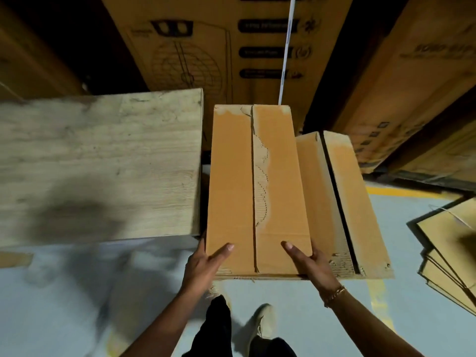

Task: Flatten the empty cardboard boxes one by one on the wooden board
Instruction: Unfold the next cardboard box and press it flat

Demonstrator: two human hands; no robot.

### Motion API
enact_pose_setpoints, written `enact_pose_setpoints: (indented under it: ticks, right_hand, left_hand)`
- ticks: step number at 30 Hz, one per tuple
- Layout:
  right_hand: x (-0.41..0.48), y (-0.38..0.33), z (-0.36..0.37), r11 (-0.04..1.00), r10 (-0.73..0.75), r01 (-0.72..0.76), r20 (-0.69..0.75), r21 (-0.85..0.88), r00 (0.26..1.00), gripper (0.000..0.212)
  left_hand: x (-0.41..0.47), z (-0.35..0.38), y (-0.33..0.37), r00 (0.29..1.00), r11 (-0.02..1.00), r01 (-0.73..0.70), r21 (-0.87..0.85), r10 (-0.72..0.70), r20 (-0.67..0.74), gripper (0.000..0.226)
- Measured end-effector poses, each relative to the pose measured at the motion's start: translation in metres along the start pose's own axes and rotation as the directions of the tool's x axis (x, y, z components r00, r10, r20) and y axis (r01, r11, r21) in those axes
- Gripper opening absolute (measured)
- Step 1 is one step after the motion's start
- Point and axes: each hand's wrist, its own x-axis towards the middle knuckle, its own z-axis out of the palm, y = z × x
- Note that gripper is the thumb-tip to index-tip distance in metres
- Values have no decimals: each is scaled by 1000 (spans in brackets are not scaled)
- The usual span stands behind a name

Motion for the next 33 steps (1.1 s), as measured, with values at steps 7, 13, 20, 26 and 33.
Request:
enact_pose_setpoints:
  ticks: [7,13,20,26,33]
  right_hand:
    - [-46,-94,-5,990,-139,139,2,-24,990,74]
    - [-64,-159,41,962,-268,270,43,-41,962,84]
    - [-61,-206,180,935,-335,347,153,-65,930,86]
    - [-60,-215,324,928,-311,348,239,-134,920,105]
    - [-57,-232,443,920,-278,347,320,-184,906,101]
  left_hand:
    - [-49,-46,64,984,977,-170,-127,162,-75,82]
    - [-62,-120,92,959,939,-267,-216,237,-156,75]
    - [-63,-255,55,926,925,-303,-228,229,-302,81]
    - [-69,-382,-2,894,923,-300,-242,183,-410,58]
    - [-54,-484,-48,884,942,-247,-227,123,-450,57]
